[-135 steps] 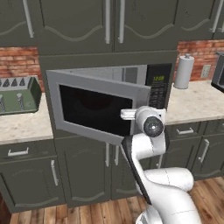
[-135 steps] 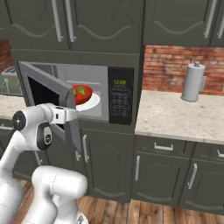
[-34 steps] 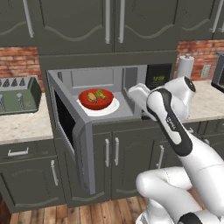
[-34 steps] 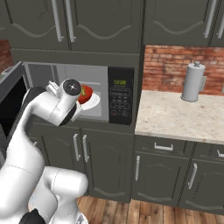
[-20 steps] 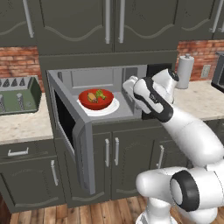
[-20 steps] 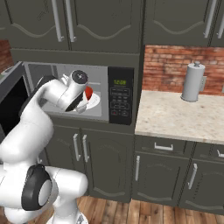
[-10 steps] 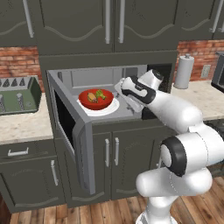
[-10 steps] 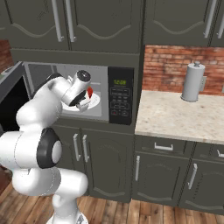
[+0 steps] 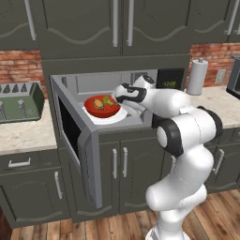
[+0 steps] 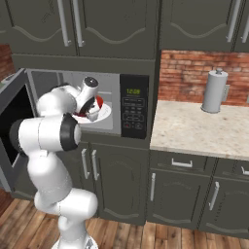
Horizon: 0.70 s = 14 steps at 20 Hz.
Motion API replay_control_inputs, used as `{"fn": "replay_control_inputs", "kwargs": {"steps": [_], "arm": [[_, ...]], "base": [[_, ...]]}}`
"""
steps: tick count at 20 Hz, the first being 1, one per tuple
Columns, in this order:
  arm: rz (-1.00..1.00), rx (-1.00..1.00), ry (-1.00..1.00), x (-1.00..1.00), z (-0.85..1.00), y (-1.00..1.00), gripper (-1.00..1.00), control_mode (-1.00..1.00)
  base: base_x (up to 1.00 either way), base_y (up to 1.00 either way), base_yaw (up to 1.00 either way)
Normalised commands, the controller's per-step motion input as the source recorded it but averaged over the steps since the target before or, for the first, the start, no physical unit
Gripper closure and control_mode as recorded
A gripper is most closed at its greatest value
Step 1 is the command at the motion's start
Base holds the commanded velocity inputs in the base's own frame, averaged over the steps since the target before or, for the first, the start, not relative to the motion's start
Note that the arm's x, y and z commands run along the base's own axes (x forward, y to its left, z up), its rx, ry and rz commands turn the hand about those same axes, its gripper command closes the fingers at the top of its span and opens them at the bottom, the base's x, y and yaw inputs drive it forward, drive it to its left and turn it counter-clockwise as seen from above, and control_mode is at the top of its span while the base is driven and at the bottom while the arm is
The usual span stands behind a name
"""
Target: The microwave is finished heating the chicken drumstick and broccoli. Take the bowl containing the food and place it on the dining counter.
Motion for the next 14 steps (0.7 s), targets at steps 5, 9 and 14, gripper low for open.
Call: {"fn": "replay_control_inputs", "kwargs": {"steps": [5,9,14], "arm": [[0.0,-0.08,0.08,0.72,-0.4,0.28,-1.0,-1.0],[0.0,-0.06,0.09,0.6,-0.42,0.15,-1.0,-1.0],[0.0,-0.04,0.01,0.74,-0.18,0.13,-1.0,-1.0]], "base": [[0.0,0.0,0.0],[0.0,0.0,0.0],[0.0,0.0,0.0]]}}
